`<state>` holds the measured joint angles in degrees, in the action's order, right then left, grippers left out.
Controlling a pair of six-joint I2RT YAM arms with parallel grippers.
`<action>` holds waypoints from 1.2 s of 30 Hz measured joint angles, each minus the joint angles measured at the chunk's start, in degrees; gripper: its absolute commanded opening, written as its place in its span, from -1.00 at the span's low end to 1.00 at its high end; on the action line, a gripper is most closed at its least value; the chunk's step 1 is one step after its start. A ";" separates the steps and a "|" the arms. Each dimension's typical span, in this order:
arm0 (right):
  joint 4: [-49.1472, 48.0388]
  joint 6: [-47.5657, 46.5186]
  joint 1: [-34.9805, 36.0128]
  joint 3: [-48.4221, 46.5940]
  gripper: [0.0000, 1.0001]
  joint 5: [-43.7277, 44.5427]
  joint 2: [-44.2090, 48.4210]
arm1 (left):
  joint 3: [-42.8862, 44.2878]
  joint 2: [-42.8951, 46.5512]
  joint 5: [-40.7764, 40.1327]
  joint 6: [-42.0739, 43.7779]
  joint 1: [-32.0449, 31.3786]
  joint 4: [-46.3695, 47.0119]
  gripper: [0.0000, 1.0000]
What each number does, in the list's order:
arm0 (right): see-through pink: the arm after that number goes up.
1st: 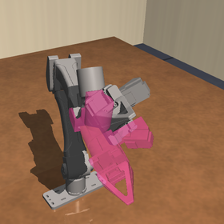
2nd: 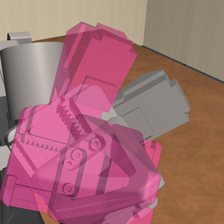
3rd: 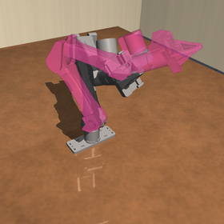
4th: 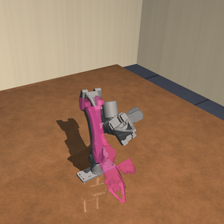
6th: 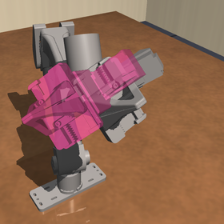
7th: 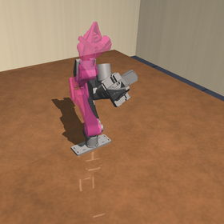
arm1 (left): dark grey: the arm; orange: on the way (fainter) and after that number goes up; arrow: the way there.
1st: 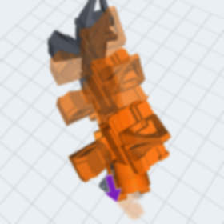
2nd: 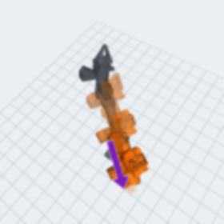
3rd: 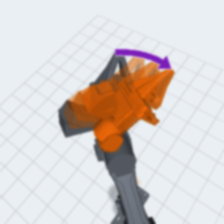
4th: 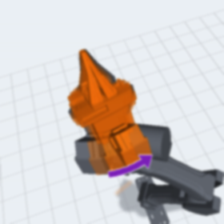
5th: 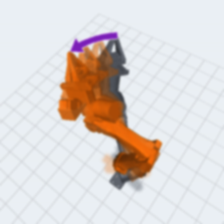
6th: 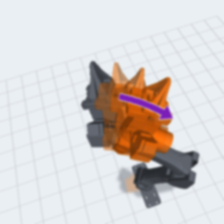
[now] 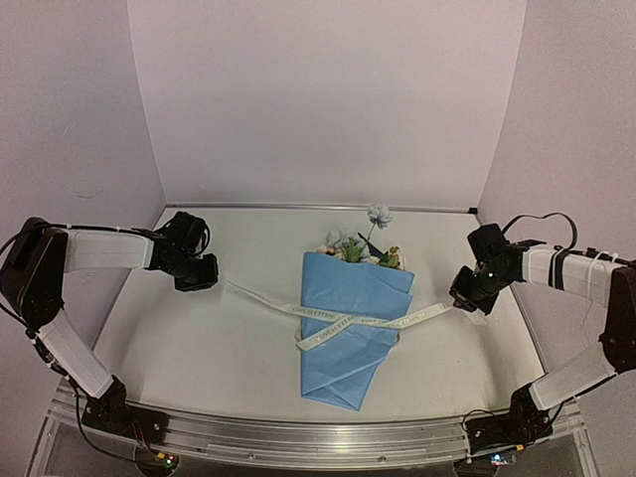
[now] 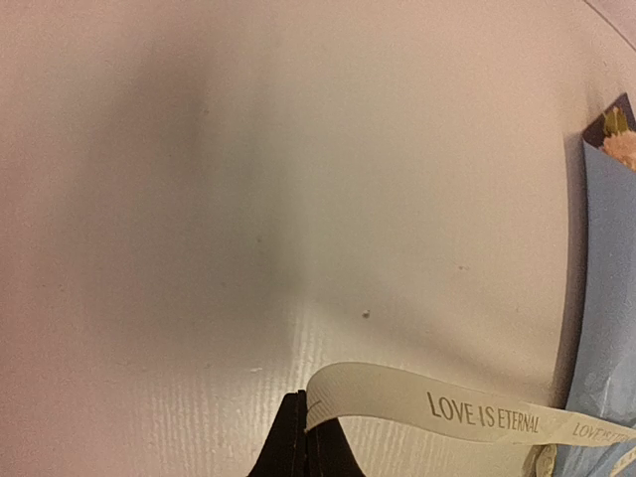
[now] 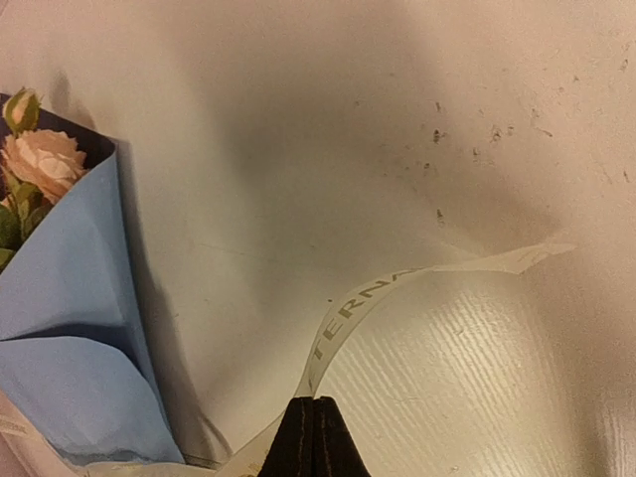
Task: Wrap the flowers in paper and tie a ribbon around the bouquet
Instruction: Tie the ribbon around the folded bouquet.
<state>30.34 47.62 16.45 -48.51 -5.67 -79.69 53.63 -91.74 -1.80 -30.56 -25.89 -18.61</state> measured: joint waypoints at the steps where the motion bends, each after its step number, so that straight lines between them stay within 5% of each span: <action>1: 0.90 -0.81 -0.68 -0.02 -1.00 -0.04 -0.20 | 0.00 0.18 -0.13 -0.10 1.07 -0.39 -1.00; 17: 10.33 -9.24 -4.59 -0.54 -0.98 -0.18 -1.45 | -6.77 0.30 1.24 -7.67 13.40 -2.20 -0.92; 21: 12.42 -11.16 -4.85 -1.47 -0.59 -2.23 -2.61 | -8.89 0.42 4.32 -8.78 13.47 -0.94 -0.65; 27: 14.64 -15.02 -4.92 -5.22 0.03 -7.62 -3.07 | -9.53 3.67 6.40 -8.59 13.47 0.58 0.06; 32: 17.60 -20.31 -4.56 -7.03 0.30 -12.30 -1.67 | -8.96 8.91 5.10 -5.56 12.36 0.50 0.33; 36: 19.03 -28.81 -0.42 -8.42 0.34 -14.63 1.04 | -4.58 10.37 1.84 0.66 4.33 0.55 0.41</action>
<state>49.37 18.81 16.03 -56.93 -20.29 -78.65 49.05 -81.37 0.04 -29.90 -21.56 -18.06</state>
